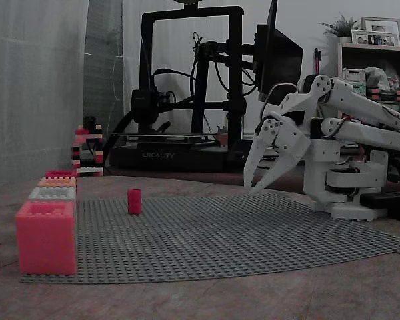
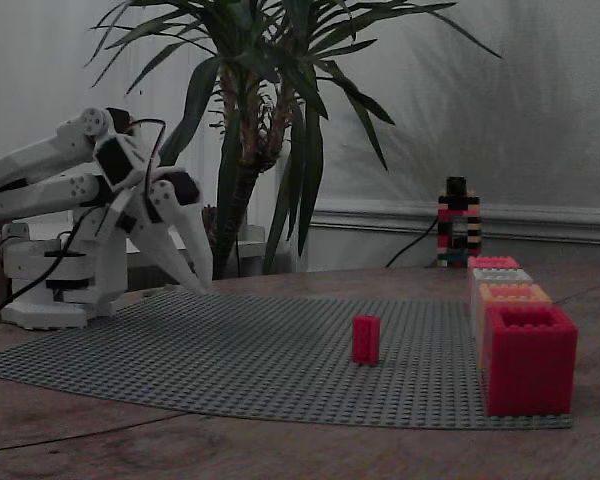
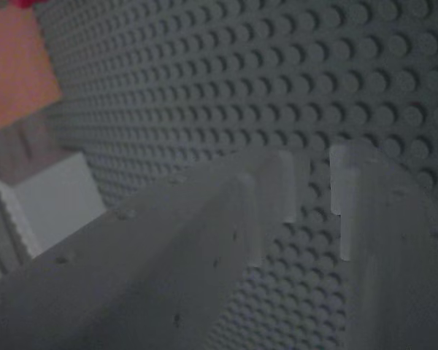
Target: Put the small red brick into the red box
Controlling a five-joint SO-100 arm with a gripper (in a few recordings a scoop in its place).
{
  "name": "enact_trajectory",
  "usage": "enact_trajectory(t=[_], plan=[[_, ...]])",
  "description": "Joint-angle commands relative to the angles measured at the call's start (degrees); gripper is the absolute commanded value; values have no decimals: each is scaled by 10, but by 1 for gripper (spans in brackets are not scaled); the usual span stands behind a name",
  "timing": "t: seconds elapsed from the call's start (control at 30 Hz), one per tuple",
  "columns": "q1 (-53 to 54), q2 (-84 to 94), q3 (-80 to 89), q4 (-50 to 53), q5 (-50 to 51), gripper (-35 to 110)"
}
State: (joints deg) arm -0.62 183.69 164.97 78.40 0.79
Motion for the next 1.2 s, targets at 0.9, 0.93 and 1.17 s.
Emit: enact_trajectory(t=[0.9,0.93,1.17], plan=[[26,-343,-263,-181,-392,0],[31,-371,-279,-201,-424,0],[60,-546,-344,-320,-686,0]])
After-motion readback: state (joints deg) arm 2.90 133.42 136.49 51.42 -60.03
